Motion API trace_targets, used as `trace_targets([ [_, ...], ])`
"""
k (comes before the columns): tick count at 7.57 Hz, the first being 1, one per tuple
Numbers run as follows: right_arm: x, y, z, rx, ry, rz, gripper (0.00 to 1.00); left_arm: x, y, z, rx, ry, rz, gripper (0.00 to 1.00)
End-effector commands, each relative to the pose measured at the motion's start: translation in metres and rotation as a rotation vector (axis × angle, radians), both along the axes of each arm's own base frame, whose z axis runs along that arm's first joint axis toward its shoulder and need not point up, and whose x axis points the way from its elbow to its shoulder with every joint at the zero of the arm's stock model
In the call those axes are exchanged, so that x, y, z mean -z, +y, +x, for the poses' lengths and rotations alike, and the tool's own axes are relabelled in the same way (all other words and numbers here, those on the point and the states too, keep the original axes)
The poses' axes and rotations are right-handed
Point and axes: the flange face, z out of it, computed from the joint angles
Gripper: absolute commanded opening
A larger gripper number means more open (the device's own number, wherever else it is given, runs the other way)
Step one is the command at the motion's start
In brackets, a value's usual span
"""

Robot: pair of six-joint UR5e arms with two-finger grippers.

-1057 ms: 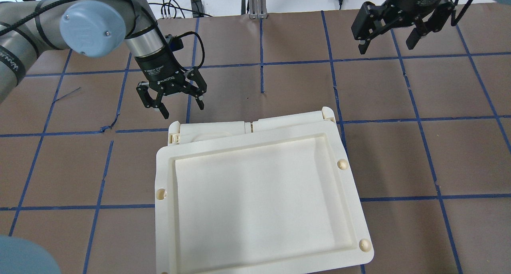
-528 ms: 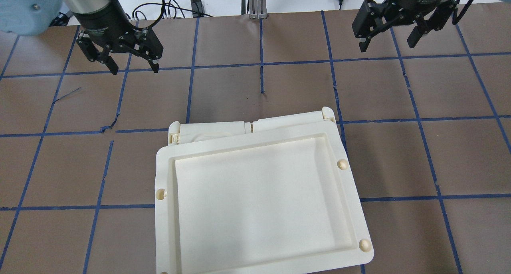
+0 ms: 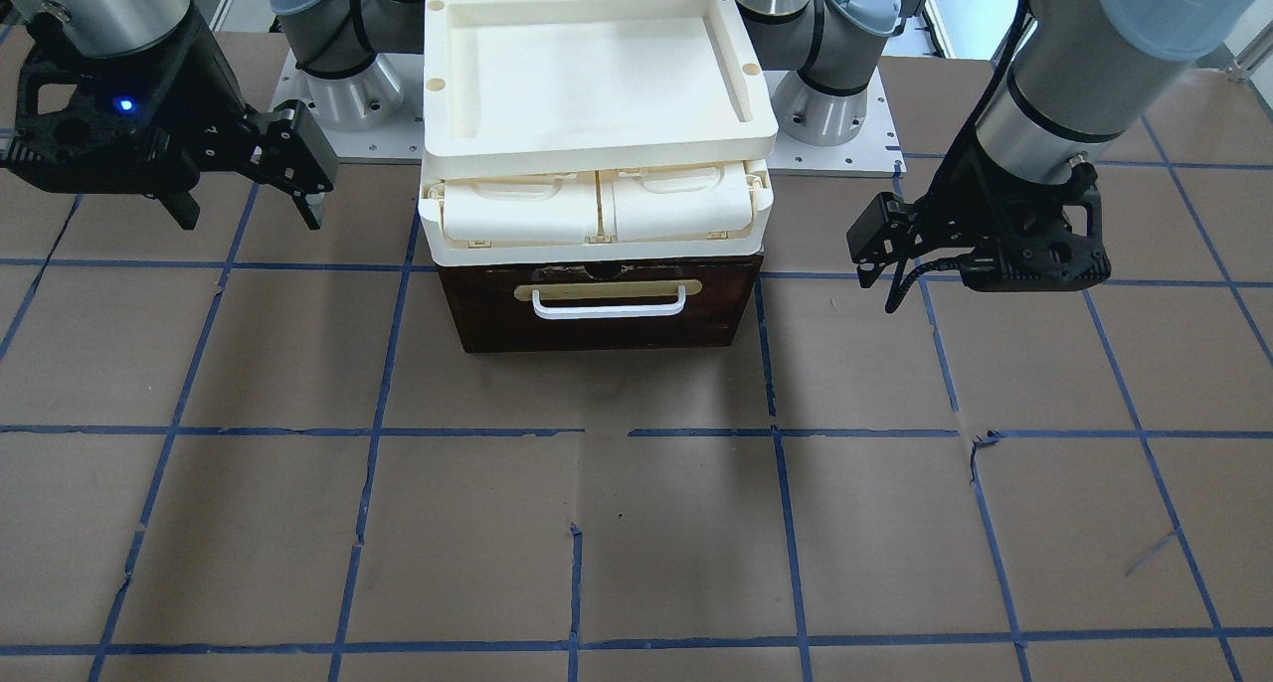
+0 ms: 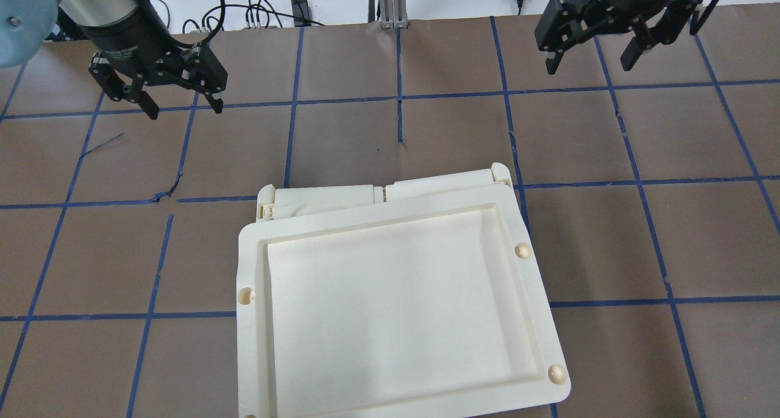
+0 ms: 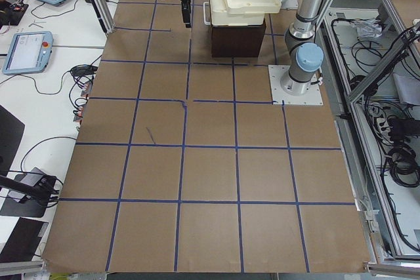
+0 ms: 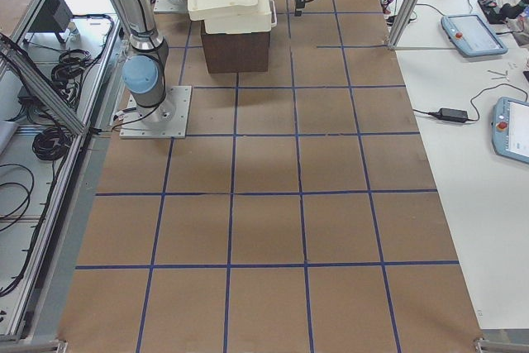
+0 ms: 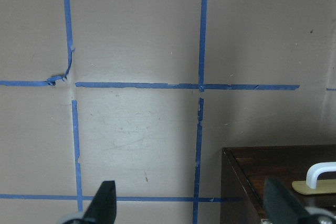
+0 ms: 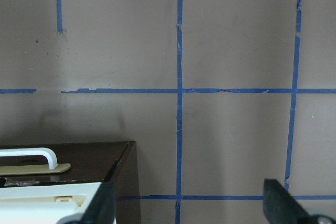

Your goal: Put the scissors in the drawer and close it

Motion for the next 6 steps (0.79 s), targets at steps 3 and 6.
trace_targets([
  [3,-0.0024,-0.0032,-0.0056,-0.007,0.02,-0.009,1.0,-0.0015,0.0014,0.0027,-0.005,0.001,-0.004,1.0],
  [6,-0.0031,-0.0001,-0.0021,-0.021,0.027,-0.014,1.0,0.0005,0.0044,-0.0003,0.002,-0.004,0.001,1.0],
])
